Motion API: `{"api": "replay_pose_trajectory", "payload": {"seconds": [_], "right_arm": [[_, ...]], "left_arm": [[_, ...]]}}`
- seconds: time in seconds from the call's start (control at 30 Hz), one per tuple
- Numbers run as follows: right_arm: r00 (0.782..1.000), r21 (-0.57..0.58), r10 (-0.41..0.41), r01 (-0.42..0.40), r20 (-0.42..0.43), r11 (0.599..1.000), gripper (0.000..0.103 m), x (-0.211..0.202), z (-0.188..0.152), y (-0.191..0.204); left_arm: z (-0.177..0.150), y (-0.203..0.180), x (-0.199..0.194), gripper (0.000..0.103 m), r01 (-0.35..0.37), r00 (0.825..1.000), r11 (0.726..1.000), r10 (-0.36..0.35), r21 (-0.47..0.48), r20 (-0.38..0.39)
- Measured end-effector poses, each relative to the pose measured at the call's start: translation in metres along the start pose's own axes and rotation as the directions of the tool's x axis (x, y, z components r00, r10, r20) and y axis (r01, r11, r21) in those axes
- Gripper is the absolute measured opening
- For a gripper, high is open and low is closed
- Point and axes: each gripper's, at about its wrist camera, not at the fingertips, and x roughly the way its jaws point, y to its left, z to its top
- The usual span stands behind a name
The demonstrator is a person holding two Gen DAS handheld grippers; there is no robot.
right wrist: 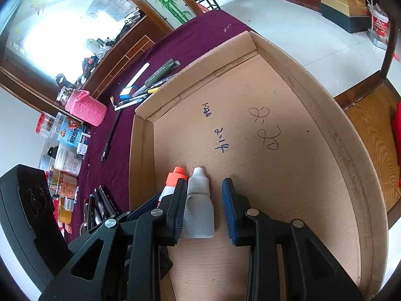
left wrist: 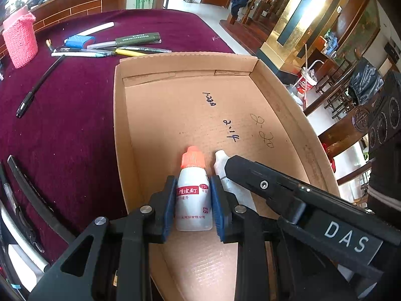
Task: Organize rigid objects
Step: 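Lower both bottles side by side into the box and open both tools, then grasp the black marker with red end using the left tool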
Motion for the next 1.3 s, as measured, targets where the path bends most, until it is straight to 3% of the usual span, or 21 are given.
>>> {"api": "replay_pose_trajectory", "payload": {"seconds": [0.4, 0.5, 0.7, 0.93, 1.17, 1.23, 1.3], "right_arm": [[0.996, -0.004, 0.081, -0.081, -0.048, 0.997, 0.026, 0.011, -0.004, 0.004], [0.994, -0.025, 0.093, -0.094, -0.057, 0.995, 0.026, 0.012, -0.006, 0.009], [0.994, -0.062, 0.101, -0.104, -0.049, 0.993, 0.026, 0.011, -0.009, 0.017], [0.995, -0.089, 0.097, -0.099, -0.021, 0.991, 0.026, 0.007, -0.01, 0.023], [0.994, -0.217, 0.104, -0.095, 0.028, 0.971, 0.026, -0.003, -0.022, 0.052], [0.993, -0.249, 0.113, -0.101, 0.033, 0.963, 0.026, -0.004, -0.027, 0.06], [0.993, -0.278, 0.109, -0.095, 0.035, 0.956, 0.026, -0.003, -0.031, 0.066]], "left_arm": [[-0.01, 0.011, -0.027, 0.028, 0.042, 0.999, 0.999, -0.042, -0.026, 0.017], [-0.015, 0.013, -0.04, 0.029, 0.012, 0.999, 1.0, -0.012, -0.015, 0.043], [-0.024, 0.025, -0.062, 0.029, 0.018, 0.997, 1.0, -0.018, -0.004, 0.069], [-0.044, 0.064, -0.097, 0.029, 0.027, 0.993, 0.998, -0.021, -0.054, 0.118], [-0.077, 0.124, -0.146, 0.03, -0.052, 0.973, 0.993, 0.075, -0.11, 0.217], [-0.087, 0.147, -0.157, 0.05, -0.06, 0.97, 0.987, 0.092, -0.148, 0.224], [-0.094, 0.164, -0.164, 0.054, -0.077, 0.965, 0.981, 0.118, -0.178, 0.234]]}}
